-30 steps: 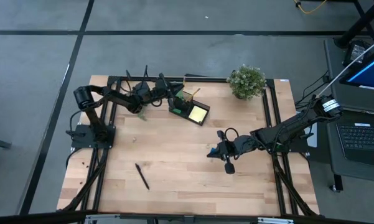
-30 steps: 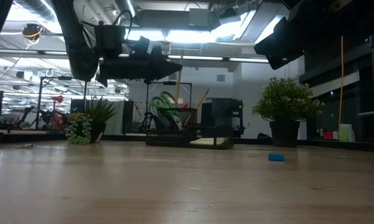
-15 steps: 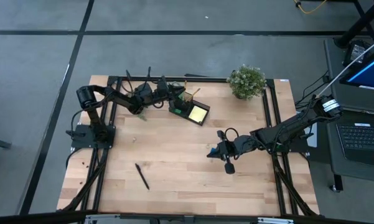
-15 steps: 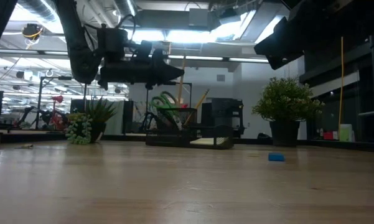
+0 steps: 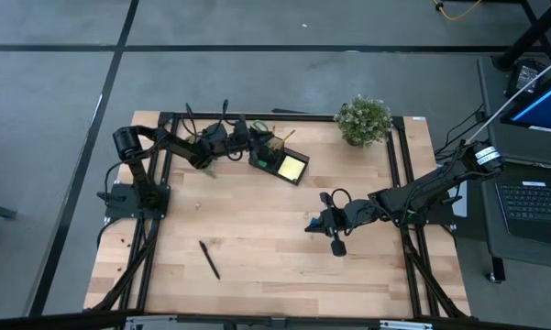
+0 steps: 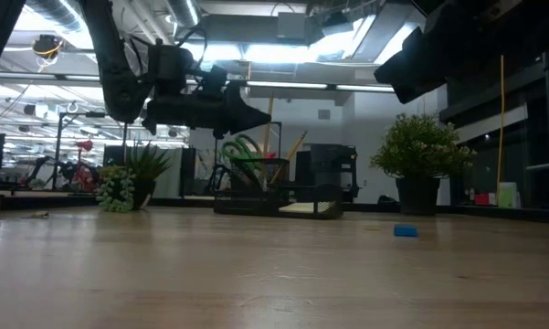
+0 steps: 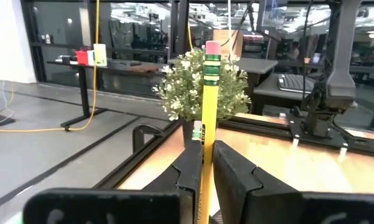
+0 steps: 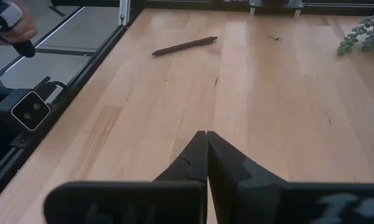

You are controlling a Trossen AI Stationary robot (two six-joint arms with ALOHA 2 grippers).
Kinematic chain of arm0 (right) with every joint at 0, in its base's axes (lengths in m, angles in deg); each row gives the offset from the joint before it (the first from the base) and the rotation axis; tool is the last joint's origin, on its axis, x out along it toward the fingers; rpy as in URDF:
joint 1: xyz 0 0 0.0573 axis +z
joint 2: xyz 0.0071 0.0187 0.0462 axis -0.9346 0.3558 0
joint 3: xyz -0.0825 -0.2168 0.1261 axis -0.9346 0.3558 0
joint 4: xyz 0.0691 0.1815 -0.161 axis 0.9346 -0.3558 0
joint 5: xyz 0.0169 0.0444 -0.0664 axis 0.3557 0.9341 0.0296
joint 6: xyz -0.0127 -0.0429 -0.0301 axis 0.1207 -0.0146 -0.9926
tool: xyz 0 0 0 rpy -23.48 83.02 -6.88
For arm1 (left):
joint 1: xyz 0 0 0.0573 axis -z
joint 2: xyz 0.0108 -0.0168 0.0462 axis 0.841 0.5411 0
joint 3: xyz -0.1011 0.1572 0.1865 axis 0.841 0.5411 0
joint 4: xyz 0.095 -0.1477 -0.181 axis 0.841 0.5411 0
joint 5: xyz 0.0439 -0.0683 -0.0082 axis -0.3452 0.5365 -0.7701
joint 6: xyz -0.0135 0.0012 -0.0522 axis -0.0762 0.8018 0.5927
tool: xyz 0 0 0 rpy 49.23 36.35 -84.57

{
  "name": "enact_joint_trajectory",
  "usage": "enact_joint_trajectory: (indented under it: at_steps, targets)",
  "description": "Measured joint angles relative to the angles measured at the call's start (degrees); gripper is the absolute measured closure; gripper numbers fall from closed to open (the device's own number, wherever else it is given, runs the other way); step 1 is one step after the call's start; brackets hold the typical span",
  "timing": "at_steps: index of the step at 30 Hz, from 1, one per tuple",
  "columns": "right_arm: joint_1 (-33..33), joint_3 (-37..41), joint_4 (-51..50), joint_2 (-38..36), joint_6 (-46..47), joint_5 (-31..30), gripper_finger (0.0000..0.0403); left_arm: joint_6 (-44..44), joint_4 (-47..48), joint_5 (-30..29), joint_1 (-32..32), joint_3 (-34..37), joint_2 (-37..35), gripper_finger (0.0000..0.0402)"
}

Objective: Pick and place office supplies into organizer
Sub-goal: Put the pencil into the desk organizer, then put the blue eraser into the desk organizer

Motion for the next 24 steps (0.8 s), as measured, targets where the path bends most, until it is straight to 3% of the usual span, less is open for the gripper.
enact_joint_trajectory:
  at_steps: [4,24]
  targets:
    - [0.0,0.0,0.0,0.0,0.0,0.0,0.0395,-0.6,0.1,2.4,0.0,0.0,0.0,0.0368]
    - [0.0,0.0,0.1,0.0,0.2,0.0,0.0395,-1.4,2.8,2.5,0.0,0.0,0.0,0.0327]
